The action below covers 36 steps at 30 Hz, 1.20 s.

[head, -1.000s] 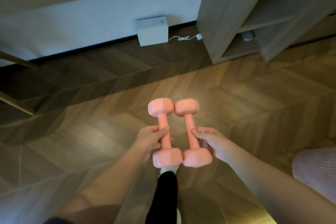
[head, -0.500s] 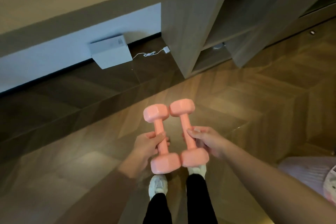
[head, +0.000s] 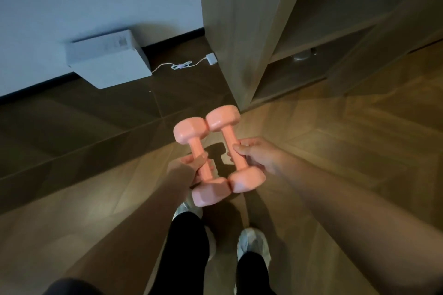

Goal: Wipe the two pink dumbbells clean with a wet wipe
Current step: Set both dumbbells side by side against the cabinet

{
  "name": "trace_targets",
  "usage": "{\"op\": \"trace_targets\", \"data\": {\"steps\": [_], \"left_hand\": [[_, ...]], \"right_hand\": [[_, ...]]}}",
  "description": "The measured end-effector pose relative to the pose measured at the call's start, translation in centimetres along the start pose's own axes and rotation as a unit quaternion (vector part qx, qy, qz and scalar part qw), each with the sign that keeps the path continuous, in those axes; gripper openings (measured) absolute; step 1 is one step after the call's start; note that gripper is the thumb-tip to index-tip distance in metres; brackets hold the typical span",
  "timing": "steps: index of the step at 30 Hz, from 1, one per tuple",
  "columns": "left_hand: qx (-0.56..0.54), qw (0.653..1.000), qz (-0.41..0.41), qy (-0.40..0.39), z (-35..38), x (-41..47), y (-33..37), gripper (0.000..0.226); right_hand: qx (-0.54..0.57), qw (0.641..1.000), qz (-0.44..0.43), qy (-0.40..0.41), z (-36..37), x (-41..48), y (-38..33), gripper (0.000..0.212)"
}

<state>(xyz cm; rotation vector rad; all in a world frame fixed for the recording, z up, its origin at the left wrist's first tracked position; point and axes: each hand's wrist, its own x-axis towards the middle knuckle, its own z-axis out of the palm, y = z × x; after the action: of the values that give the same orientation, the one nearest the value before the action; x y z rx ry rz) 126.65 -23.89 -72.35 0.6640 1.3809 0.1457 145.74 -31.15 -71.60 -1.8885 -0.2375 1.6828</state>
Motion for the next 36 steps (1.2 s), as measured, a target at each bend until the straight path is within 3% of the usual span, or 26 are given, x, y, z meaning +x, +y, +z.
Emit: {"op": "trace_targets", "data": {"steps": [5, 15, 21, 34, 36], "left_hand": [[0.010, 1.000, 0.013, 0.007, 1.9, 12.2, -0.2, 0.017], [0.016, 0.995, 0.096, 0.027, 2.9, 29.5, 1.2, 0.002], [0.065, 0.990, 0.118, 0.043, 3.1, 35.1, 3.6, 0.012], [0.078, 0.987, 0.121, 0.074, 3.0, 39.6, 3.8, 0.014], [0.105, 0.983, 0.128, 0.080, 3.3, 39.8, 3.7, 0.017]], "right_hand": [[-0.124, 0.991, -0.040, 0.028, -1.1, 12.1, 0.6, 0.025], [-0.135, 0.985, -0.075, 0.071, -1.8, 29.2, -0.7, 0.020], [-0.228, 0.967, -0.082, 0.074, -1.5, 33.5, -4.4, 0.030], [-0.158, 0.980, -0.111, 0.041, -2.0, 37.7, -4.5, 0.022], [-0.179, 0.975, -0.121, 0.047, -2.0, 37.8, -4.4, 0.030]]}}
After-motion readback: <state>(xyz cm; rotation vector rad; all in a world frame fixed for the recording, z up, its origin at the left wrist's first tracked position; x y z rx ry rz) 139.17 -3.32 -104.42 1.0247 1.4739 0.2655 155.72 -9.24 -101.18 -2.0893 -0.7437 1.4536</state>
